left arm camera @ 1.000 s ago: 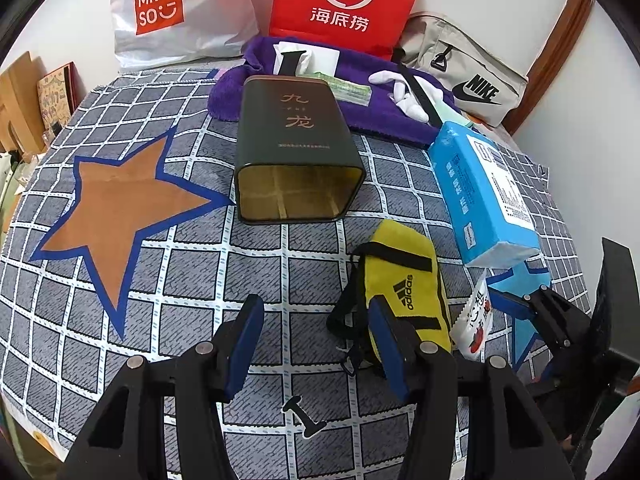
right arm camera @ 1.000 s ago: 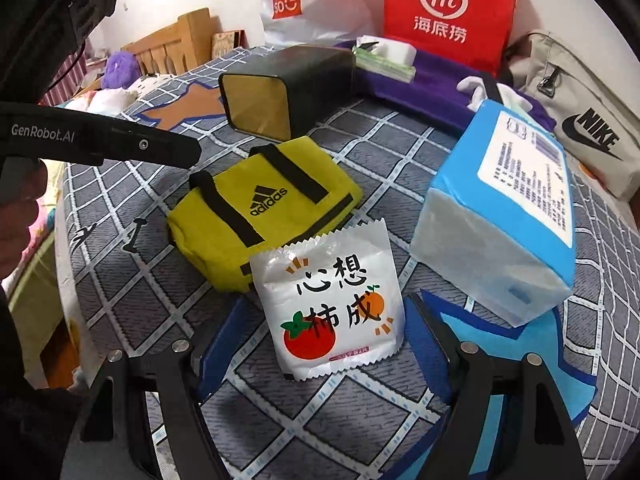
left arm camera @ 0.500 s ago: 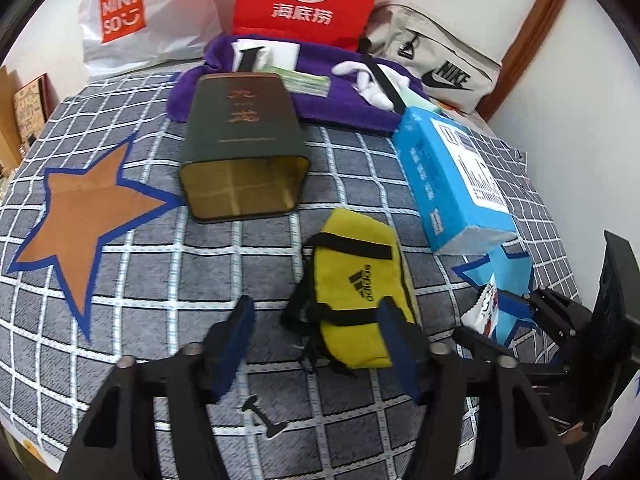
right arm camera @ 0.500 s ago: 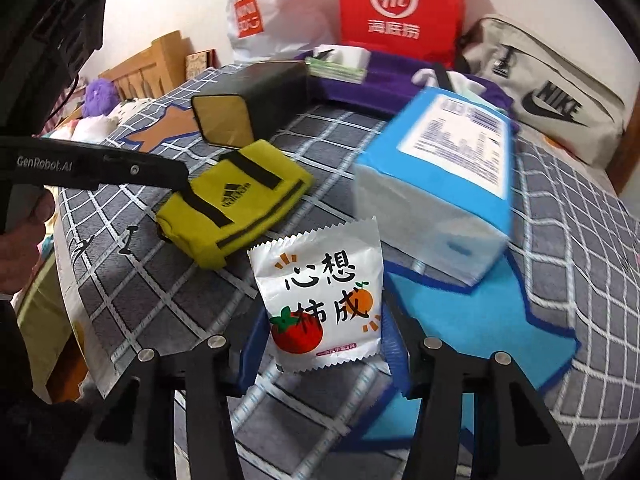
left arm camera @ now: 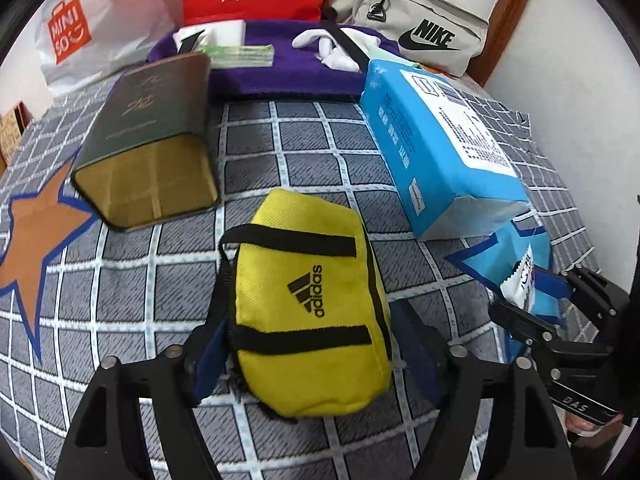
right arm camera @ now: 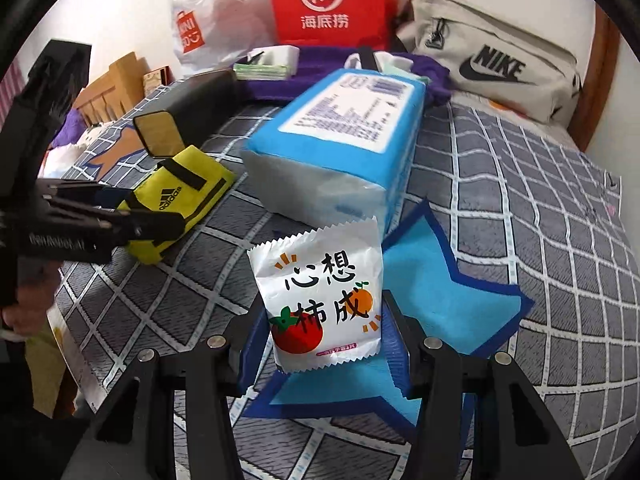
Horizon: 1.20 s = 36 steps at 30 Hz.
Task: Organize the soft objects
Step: 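Grasp the white snack packet with the right tool while the left grasps the yellow pouch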
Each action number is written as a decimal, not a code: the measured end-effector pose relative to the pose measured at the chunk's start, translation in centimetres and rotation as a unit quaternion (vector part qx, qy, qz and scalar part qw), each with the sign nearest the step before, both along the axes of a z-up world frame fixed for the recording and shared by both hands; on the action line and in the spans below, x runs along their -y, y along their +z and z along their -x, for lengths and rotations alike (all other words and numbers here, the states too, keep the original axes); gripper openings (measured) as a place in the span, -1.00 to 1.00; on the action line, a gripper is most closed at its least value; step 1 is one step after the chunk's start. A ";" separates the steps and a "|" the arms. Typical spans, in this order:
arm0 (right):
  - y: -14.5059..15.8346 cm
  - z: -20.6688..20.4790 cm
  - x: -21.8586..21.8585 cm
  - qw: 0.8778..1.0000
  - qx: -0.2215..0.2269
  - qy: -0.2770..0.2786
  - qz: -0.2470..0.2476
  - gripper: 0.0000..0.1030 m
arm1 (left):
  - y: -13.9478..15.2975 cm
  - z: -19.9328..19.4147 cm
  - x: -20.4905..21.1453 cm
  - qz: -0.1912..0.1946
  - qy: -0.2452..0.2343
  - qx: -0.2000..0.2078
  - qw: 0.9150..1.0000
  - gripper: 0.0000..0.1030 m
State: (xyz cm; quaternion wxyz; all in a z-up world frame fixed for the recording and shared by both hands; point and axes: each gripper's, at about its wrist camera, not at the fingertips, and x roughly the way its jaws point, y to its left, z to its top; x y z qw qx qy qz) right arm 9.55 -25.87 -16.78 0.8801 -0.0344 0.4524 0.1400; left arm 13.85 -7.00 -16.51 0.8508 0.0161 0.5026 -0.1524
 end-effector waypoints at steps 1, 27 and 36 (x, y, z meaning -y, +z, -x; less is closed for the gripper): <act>-0.1 0.0 0.0 1.000 0.002 0.000 0.000 0.00 | -0.1 -0.1 0.4 -0.009 -0.002 0.004 1.000 0.51; 1.1 0.3 -1.0 1.000 0.015 0.006 -0.013 0.00 | 1.3 0.1 -3.2 0.025 0.043 0.022 0.999 -0.03; 4.1 0.2 -0.9 0.999 0.033 0.002 -0.032 0.00 | 4.6 0.4 -5.5 0.037 0.062 0.052 0.996 -0.03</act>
